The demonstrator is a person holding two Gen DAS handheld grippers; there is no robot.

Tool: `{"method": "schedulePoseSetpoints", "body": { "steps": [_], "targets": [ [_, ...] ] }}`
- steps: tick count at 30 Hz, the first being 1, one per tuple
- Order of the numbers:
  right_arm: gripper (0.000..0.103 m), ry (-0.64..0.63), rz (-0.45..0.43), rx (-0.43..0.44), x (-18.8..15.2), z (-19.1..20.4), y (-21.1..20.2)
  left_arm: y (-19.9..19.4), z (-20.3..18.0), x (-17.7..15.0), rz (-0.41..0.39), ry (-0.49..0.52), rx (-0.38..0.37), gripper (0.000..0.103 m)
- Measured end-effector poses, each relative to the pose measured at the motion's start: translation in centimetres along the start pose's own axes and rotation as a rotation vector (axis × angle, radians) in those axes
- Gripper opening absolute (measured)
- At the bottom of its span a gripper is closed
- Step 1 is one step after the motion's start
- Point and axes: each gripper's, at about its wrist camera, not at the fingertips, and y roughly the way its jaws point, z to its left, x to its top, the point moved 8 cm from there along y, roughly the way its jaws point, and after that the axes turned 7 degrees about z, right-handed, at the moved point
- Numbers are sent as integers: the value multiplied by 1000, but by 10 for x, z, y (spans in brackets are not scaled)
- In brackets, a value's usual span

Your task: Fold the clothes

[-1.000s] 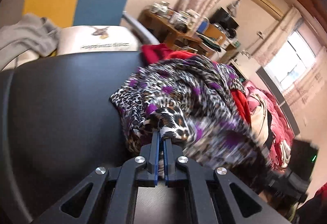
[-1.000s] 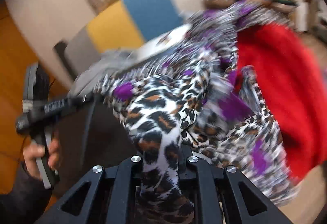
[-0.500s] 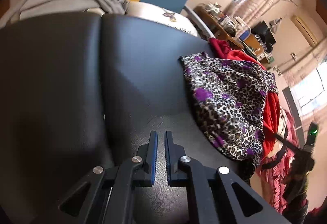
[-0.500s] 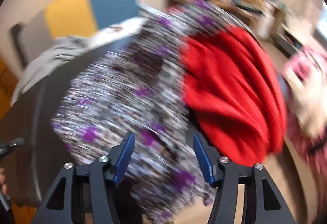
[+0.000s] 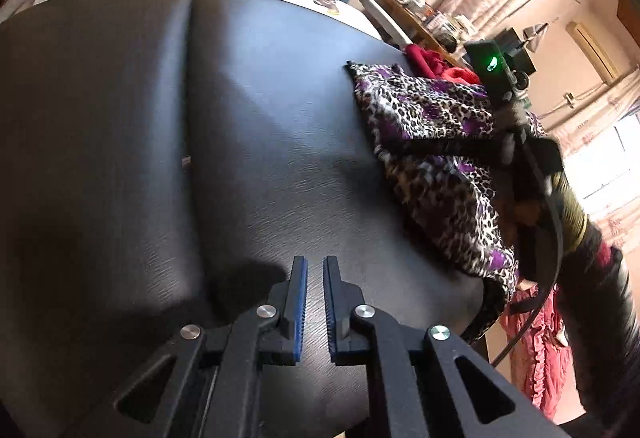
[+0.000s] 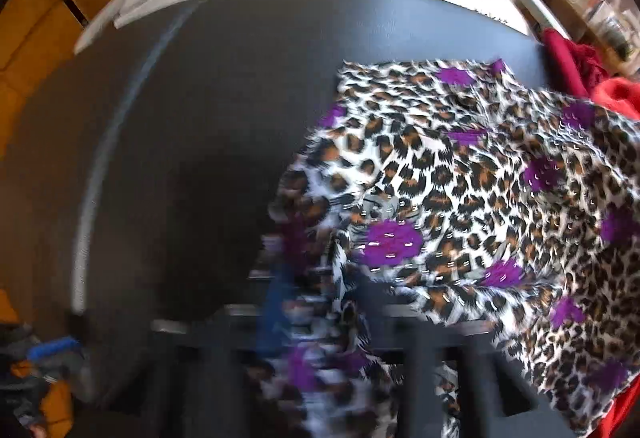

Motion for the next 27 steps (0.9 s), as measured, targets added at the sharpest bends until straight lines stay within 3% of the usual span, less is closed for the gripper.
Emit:
{"method": "schedulePoseSetpoints", "body": {
  "steps": [7, 10, 11, 12, 13, 14, 17, 21, 24, 25, 27],
  "targets": [
    [9, 42, -58, 352, 55, 76, -33, -31, 47, -15, -67, -99, 38, 8],
    [15, 59, -120, 407, 95, 98, -52, -40, 66, -16, -86, -159, 58, 8],
    [32, 53, -142, 389, 88, 92, -57, -44, 69, -16, -97, -163, 64, 8],
    [75, 47, -164, 371, 81, 85, -61, -47, 71, -16, -107, -163, 72, 8],
    [96, 42, -186, 353, 74, 79, -66, -49, 71, -16, -115, -156, 84, 9],
    [102, 36, -208, 335, 67, 73, -71, -51, 71, -16, -126, -153, 92, 13],
    [103, 19, -274, 281, 46, 54, -86, -51, 70, -7, -155, -162, 86, 16],
    [103, -1, -360, 205, 14, 27, -107, -36, 53, 16, -112, -120, 44, 16],
    [101, 61, -368, 95, -68, -22, -111, -23, 35, 34, -80, -82, 6, 15],
    [98, 101, -351, 77, -95, -39, -106, -16, 17, 42, -69, -61, -16, 15],
    [61, 204, -314, 107, -131, -65, -90, -1, -11, 53, -40, -40, -41, 15]
  ]
}}
